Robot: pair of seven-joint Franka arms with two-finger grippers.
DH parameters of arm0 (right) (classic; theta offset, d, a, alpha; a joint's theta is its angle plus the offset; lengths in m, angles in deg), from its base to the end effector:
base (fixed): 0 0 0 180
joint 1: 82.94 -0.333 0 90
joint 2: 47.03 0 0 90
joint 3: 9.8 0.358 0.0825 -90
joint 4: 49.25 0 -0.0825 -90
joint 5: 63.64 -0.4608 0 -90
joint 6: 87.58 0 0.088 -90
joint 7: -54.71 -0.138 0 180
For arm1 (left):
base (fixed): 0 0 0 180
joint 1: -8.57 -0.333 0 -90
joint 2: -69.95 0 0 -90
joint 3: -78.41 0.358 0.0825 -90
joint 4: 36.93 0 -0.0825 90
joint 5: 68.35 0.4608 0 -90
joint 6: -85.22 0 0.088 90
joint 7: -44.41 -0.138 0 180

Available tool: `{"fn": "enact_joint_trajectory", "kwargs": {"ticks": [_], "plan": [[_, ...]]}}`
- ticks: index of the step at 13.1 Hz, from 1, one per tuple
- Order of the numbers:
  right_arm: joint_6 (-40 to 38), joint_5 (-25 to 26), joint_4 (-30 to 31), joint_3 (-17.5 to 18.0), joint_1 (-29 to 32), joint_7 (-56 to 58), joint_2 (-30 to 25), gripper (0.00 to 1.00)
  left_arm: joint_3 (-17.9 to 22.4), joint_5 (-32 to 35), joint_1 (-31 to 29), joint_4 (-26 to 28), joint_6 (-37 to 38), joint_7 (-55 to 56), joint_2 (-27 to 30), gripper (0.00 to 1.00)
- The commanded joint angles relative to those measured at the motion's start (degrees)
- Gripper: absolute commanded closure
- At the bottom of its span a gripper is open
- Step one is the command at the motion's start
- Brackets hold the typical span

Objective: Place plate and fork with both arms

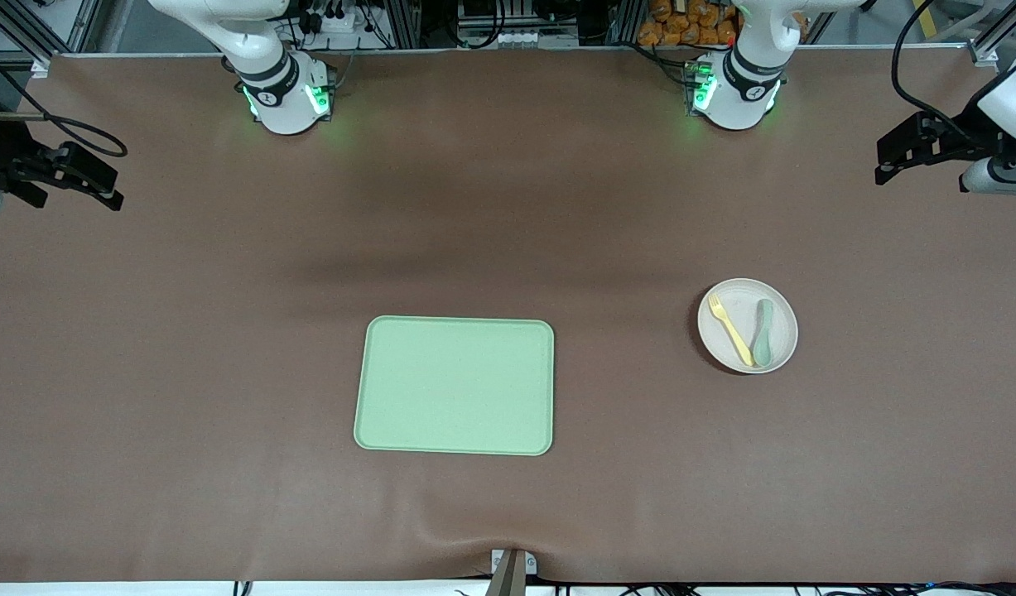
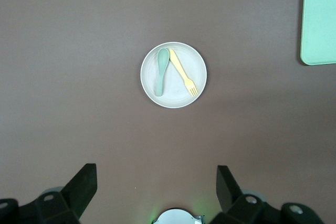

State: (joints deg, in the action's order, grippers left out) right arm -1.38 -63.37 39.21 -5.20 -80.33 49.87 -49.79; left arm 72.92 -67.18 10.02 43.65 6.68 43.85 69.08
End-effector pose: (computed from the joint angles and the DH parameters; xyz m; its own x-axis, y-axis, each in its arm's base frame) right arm 0.6073 0.0217 0.6741 0.9987 -0.0501 0.0093 -0.0502 -0.9987 0.0078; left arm 0.6081 -0.0703 0.6976 0.9907 -0.1264 -0.0508 -0.1275 -0.9917 -0.0182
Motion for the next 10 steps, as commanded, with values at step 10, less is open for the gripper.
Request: {"fn": "enact_joint_trajectory", "kwargs": {"ticks": [10], "plan": [[-1.82, -0.98, 0.48, -1.26, -0.32, 0.27, -0.23, 0.00, -0.31, 1.02, -0.57, -0.17, 0.31, -0.23, 0.44, 0.00]]}}
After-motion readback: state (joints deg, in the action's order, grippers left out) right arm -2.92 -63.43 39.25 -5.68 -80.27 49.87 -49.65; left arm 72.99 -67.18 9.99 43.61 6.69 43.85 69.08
